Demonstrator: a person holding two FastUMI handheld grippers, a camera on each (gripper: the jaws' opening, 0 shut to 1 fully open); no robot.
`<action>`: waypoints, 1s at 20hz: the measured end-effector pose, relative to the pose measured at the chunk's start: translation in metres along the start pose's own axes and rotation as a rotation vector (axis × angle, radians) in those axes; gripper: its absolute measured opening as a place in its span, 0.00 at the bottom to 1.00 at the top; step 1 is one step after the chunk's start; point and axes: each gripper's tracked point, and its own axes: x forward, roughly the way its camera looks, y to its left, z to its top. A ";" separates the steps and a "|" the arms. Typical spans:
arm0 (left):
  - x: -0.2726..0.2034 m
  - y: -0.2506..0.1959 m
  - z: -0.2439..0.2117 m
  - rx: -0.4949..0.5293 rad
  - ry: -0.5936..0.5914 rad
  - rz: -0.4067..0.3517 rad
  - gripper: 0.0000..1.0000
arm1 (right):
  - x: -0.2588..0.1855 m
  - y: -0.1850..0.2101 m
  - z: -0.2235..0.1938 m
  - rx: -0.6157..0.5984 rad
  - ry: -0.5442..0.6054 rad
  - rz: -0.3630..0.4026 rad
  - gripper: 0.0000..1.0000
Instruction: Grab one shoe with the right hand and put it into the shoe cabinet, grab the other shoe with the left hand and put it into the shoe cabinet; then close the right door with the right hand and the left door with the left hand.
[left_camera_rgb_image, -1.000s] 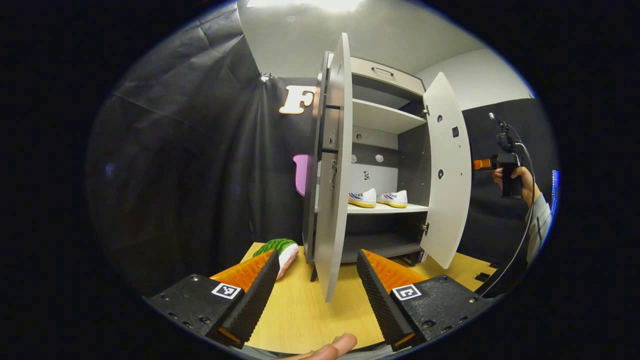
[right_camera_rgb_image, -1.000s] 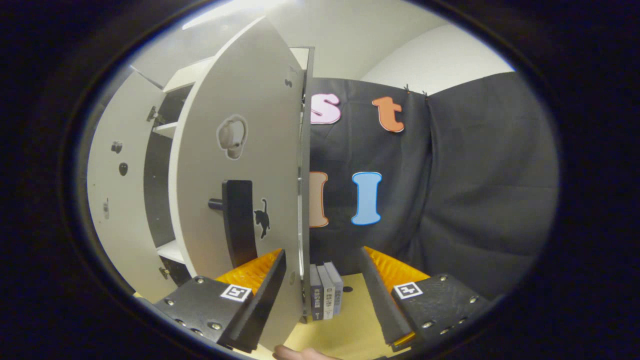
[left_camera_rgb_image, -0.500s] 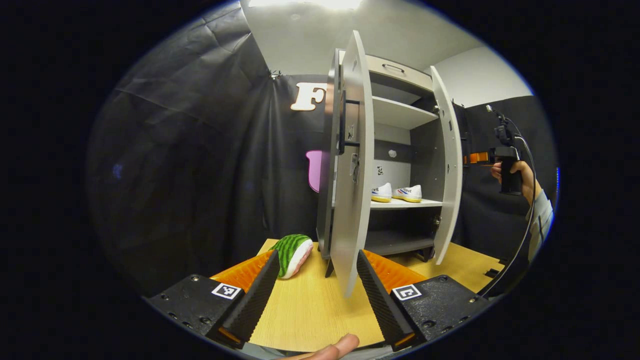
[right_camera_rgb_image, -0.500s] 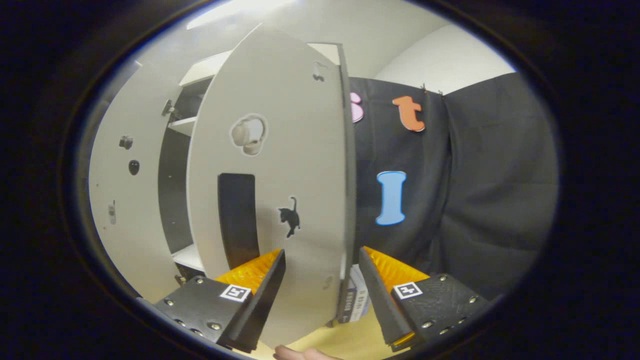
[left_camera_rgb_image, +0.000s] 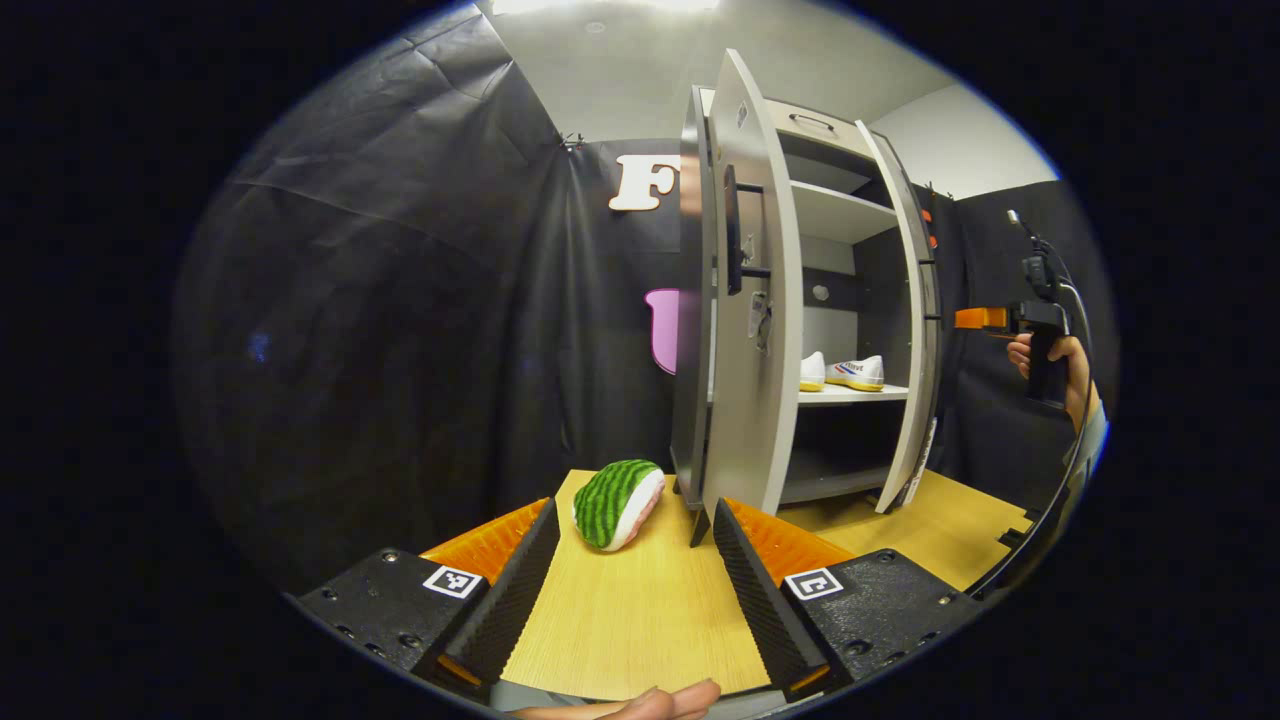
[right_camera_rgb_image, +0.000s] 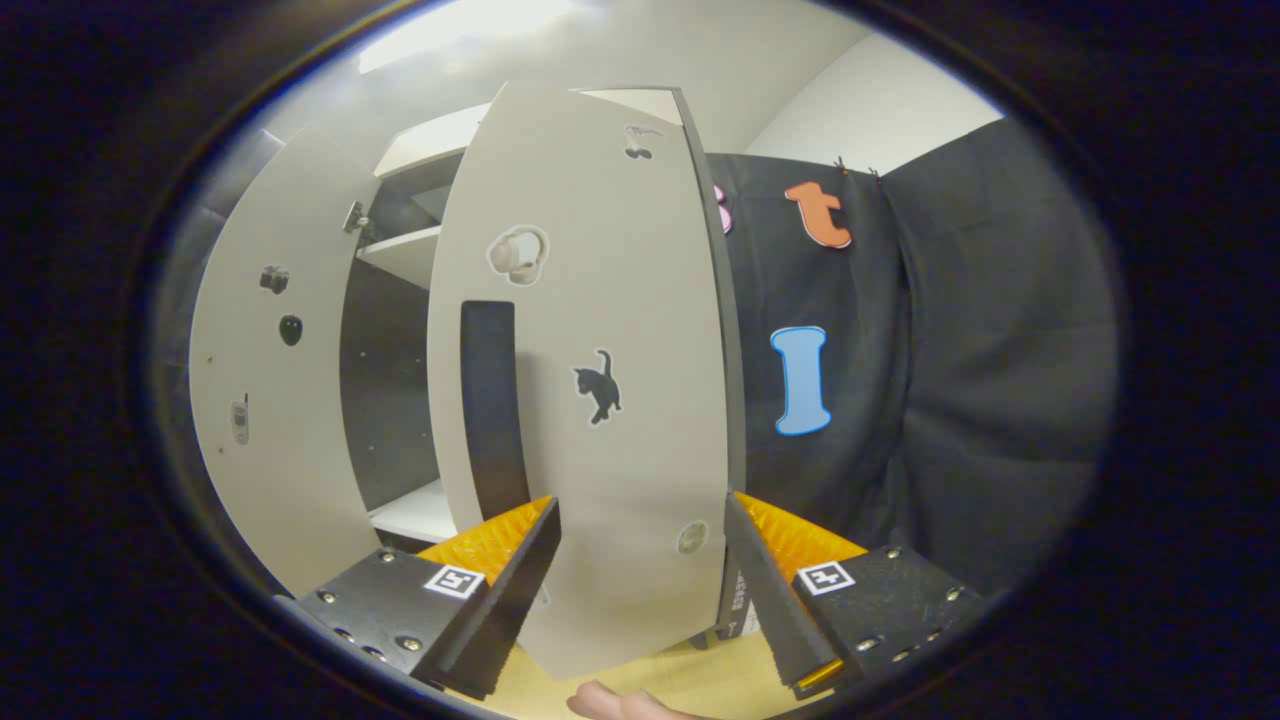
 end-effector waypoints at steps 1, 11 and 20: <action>0.003 0.000 0.000 -0.003 0.001 -0.006 0.89 | -0.005 -0.002 -0.002 -0.006 0.004 0.004 0.98; 0.056 0.039 0.039 -0.012 -0.032 0.046 0.89 | -0.046 0.016 -0.009 -0.023 -0.028 0.112 0.98; 0.100 0.068 0.100 -0.067 -0.047 0.122 0.94 | -0.103 0.055 -0.021 -0.111 -0.122 0.200 0.98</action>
